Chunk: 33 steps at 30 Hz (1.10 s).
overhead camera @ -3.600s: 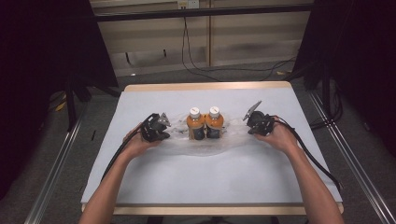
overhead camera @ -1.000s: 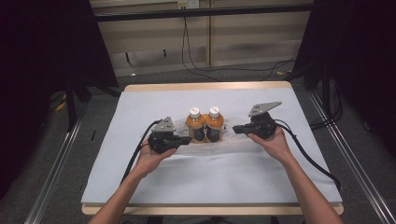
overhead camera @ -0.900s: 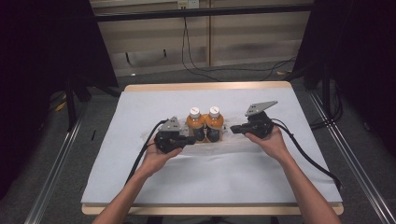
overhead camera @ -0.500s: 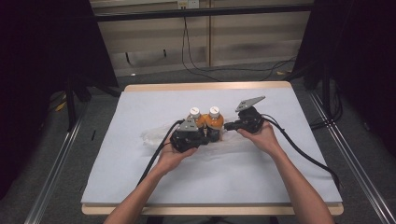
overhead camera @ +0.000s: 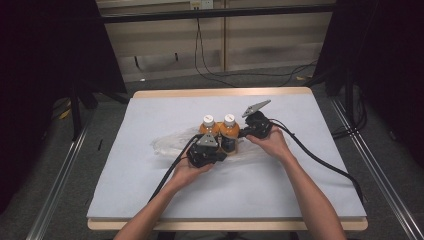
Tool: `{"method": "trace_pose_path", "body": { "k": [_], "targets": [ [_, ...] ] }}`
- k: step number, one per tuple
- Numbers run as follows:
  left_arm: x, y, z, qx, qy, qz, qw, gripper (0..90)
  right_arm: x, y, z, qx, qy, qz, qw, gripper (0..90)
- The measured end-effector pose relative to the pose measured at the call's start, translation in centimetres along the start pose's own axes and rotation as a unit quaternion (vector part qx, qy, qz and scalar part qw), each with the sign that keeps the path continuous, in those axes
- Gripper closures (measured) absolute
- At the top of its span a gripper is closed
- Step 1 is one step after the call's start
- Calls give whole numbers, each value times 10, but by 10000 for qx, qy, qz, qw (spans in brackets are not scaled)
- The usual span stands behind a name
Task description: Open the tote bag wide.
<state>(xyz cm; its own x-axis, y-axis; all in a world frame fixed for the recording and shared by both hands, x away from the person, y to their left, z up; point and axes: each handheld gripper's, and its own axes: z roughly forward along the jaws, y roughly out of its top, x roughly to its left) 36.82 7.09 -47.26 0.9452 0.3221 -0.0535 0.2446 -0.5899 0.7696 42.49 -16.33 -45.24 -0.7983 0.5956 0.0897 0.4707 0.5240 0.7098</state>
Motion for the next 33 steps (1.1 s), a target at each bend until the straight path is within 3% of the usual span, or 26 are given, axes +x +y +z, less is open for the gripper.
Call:
{"method": "trace_pose_path", "body": {
  "k": [10, 15, 28, 33],
  "targets": [
    [-2, -3, 7, 109, -40, 96, 9999, 900, -6, -1, 25, 196, 165, 67, 9996, 900],
    [-5, -5, 12, 294, -52, 136, 9995, 900, -10, -2, 30, 269, 167, 144, 9994, 900],
    [-7, -5, 13, 325, -89, 193, 9992, 900, -15, -4, 37, 259, 162, 369, 9989, 900],
    [-6, -4, 11, 331, -9, 207, 9992, 900, -17, -4, 38, 231, 185, 404, 9987, 900]
  ]
}}
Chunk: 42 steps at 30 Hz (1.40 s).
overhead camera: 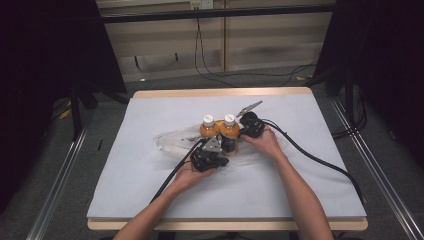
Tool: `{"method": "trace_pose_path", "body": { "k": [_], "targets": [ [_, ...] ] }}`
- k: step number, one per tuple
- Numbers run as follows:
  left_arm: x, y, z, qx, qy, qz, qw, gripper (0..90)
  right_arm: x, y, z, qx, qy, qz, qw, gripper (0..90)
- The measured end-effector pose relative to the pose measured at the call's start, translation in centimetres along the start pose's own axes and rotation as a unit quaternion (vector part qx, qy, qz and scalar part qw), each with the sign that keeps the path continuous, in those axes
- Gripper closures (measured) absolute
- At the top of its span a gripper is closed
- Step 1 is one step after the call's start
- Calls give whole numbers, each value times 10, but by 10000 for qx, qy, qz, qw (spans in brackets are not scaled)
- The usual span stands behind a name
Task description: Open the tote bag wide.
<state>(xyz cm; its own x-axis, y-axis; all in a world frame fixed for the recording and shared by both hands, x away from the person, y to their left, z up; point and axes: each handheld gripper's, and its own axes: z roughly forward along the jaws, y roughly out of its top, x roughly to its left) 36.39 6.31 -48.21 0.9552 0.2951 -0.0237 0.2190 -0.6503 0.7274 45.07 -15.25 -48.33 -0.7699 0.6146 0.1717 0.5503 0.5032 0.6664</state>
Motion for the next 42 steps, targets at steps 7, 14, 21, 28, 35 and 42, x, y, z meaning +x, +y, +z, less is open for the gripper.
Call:
{"method": "trace_pose_path", "body": {
  "k": [7, 14, 21, 28, 35, 42],
  "targets": [
    [10, 5, -12, -209, 319, -126, 9992, 900, 1, 0, 0, 21, -36, 10, 10000, 900],
    [1, 2, 0, 180, 583, 212, 9979, 900, -1, 1, 1, -6, -123, 91, 9999, 900],
    [0, 1, -1, 228, 404, 239, 9986, 900, -6, 2, 2, -59, -135, 215, 9997, 900],
    [-6, 0, -5, 324, 261, 361, 9985, 900, -11, 5, 3, -70, -276, 310, 9991, 900],
    [-7, 8, -5, 65, 583, 465, 9972, 900, -8, 10, 5, 7, -418, 228, 9989, 900],
    [-2, 10, -2, 355, 1012, 640, 9922, 900, -8, 11, 6, 22, -397, 227, 9990, 900]
  ]
}}
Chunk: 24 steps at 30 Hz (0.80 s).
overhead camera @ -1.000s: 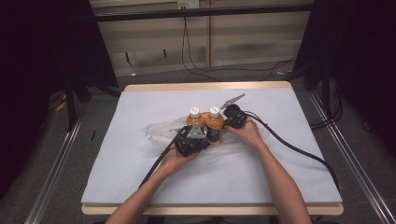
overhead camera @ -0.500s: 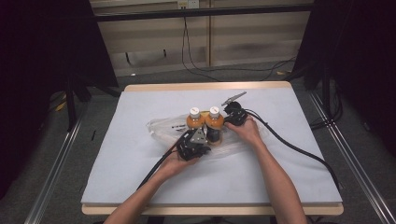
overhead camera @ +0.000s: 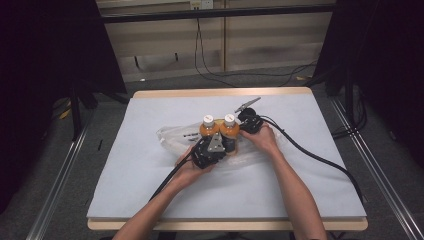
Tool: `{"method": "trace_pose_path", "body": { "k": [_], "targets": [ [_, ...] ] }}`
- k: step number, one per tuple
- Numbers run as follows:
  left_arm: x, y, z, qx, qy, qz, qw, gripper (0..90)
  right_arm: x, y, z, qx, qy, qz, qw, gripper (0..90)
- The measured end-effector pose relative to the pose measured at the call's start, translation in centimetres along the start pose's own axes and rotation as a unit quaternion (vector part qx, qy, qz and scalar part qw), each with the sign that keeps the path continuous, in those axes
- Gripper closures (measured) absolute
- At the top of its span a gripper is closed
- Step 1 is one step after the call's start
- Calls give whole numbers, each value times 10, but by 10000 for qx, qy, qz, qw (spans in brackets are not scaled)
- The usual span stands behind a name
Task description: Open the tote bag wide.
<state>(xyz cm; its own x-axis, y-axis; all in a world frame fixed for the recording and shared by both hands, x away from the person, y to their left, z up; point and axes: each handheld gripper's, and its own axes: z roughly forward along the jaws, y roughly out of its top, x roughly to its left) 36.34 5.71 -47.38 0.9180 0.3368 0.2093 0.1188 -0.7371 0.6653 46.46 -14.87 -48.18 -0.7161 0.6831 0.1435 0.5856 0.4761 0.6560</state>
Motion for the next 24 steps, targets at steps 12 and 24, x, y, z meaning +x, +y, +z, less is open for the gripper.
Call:
{"method": "trace_pose_path", "body": {
  "k": [12, 24],
  "targets": [
    [-3, -2, -1, 260, -381, 230, 9987, 900, -3, 1, 1, -32, 10, 57, 10000, 900],
    [-17, -13, -15, 88, -763, 286, 9966, 900, -9, 5, 6, -144, -315, 244, 9991, 900]
  ]
}}
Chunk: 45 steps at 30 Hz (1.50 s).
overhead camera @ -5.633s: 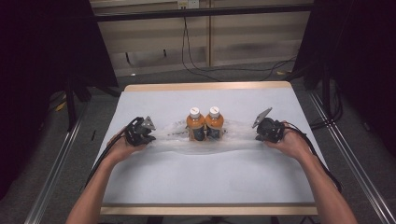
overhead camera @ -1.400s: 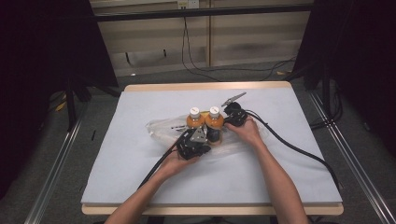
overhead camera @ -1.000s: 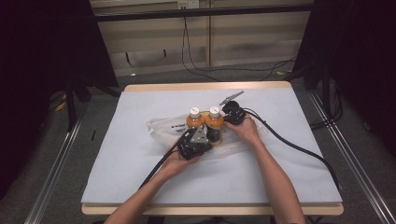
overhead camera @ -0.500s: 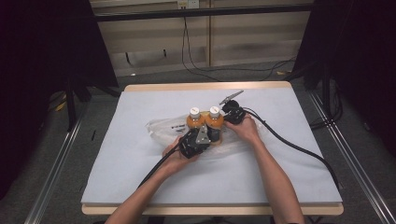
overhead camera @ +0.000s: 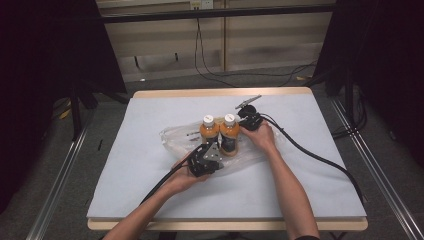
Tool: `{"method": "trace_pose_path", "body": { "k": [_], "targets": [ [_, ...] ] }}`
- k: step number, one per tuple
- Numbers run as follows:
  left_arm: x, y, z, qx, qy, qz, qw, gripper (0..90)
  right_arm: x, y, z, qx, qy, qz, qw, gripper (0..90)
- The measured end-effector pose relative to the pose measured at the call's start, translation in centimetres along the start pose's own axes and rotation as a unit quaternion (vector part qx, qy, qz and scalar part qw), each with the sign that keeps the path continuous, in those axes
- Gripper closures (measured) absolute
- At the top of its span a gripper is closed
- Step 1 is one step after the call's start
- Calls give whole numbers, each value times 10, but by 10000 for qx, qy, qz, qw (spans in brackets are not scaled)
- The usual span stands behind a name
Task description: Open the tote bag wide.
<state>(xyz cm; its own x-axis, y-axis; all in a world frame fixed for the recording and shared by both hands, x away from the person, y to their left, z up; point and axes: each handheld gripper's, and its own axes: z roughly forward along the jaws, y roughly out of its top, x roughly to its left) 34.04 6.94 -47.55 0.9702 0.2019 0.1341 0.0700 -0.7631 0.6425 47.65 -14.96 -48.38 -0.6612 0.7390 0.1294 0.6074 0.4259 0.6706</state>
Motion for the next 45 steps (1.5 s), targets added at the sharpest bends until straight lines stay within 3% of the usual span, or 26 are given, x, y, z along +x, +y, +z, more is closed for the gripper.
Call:
{"method": "trace_pose_path", "body": {
  "k": [3, 6, 8, 11, 16, 18, 22, 27, 31, 34, 38, 40, 42, 43, 45],
  "targets": [
    [-3, 1, -2, 71, -161, 27, 9998, 900, 2, 6, 4, 53, -170, -18, 9998, 900],
    [-8, -1, -5, 44, -215, 124, 9997, 900, 2, 10, 8, 80, -199, 24, 9998, 900],
    [-11, -3, -7, 18, -337, 83, 9994, 900, 2, 13, 10, 72, -182, 36, 9998, 900],
    [-18, -4, -10, 7, -321, 206, 9993, 900, 3, 17, 14, 91, -119, 52, 9999, 900],
    [-19, -10, -14, -63, -463, 72, 9989, 900, 5, 24, 22, 107, -43, 97, 9999, 900],
    [-20, -11, -16, -59, -489, 127, 9987, 900, 4, 27, 24, 99, -74, 92, 9999, 900],
    [-23, -16, -20, -99, -651, 140, 9977, 900, 7, 34, 28, 216, -277, 13, 9994, 900],
    [-24, -20, -23, -127, -711, 181, 9972, 900, 2, 38, 32, 174, -465, 289, 9984, 900],
    [-26, -21, -26, -135, -807, 195, 9965, 900, 2, 42, 34, 223, -599, 207, 9977, 900],
    [-29, -23, -28, -117, -801, 242, 9964, 900, 0, 42, 34, 220, -668, 300, 9971, 900],
    [-31, -27, -32, -137, -858, 288, 9958, 900, -4, 44, 31, 360, -1004, 366, 9936, 900],
    [-28, -27, -31, -168, -940, 234, 9952, 900, -4, 45, 29, 476, -983, 299, 9936, 900],
    [-26, -27, -30, -200, -836, 191, 9961, 900, -3, 44, 27, 480, -790, 255, 9954, 900],
    [-25, -27, -30, -183, -826, 200, 9962, 900, -1, 44, 23, 305, -608, 249, 9974, 900],
    [-20, -28, -30, -232, -754, 25, 9969, 900, 1, 46, 19, 163, -443, 235, 9986, 900]
  ]
}}
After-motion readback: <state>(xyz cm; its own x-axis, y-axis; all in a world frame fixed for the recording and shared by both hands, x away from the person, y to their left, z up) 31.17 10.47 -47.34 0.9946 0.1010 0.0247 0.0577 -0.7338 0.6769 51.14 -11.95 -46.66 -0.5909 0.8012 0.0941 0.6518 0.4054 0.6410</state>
